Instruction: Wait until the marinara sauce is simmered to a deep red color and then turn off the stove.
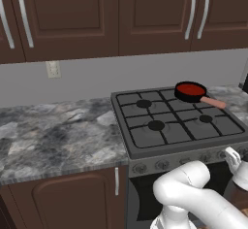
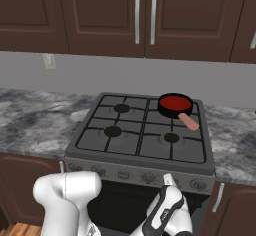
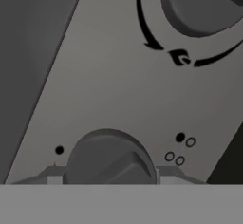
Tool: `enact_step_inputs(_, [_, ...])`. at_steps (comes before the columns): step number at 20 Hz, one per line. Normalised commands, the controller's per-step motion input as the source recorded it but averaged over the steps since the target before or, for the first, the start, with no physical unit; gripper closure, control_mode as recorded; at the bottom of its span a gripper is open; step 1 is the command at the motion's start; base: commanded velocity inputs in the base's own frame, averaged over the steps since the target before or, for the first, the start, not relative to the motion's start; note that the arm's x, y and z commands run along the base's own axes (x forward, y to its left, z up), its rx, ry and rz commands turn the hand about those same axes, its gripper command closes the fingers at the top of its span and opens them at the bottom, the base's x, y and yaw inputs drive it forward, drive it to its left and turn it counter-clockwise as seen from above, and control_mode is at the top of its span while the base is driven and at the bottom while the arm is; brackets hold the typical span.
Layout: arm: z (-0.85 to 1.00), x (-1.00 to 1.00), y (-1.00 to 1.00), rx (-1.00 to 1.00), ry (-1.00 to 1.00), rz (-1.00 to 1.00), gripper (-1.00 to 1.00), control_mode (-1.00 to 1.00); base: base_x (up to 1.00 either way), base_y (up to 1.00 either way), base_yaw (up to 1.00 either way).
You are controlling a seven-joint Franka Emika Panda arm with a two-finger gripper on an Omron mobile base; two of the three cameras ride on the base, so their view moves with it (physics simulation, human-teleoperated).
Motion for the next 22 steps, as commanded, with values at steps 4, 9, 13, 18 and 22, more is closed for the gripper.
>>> enact_step_inputs(4, [0.05,0.07,-0.05,0.25,0.08,-0.2,1.0,-1.0,0.0,0.0,0.0])
enact_step_inputs(9, [0.05,0.07,-0.04,0.25,0.09,-0.22,1.0,-1.0,0.0,0.0,0.0])
enact_step_inputs(13, [0.03,0.03,-0.06,0.27,0.1,-0.21,1.0,-1.0,0.0,0.0,0.0])
enact_step_inputs(18, [0.0,0.0,-0.05,0.33,0.12,-0.22,1.0,-1.0,0.0,0.0,0.0])
enact_step_inputs(22, [0.0,0.0,-0.04,0.33,0.15,-0.21,1.0,-1.0,0.0,0.0,0.0])
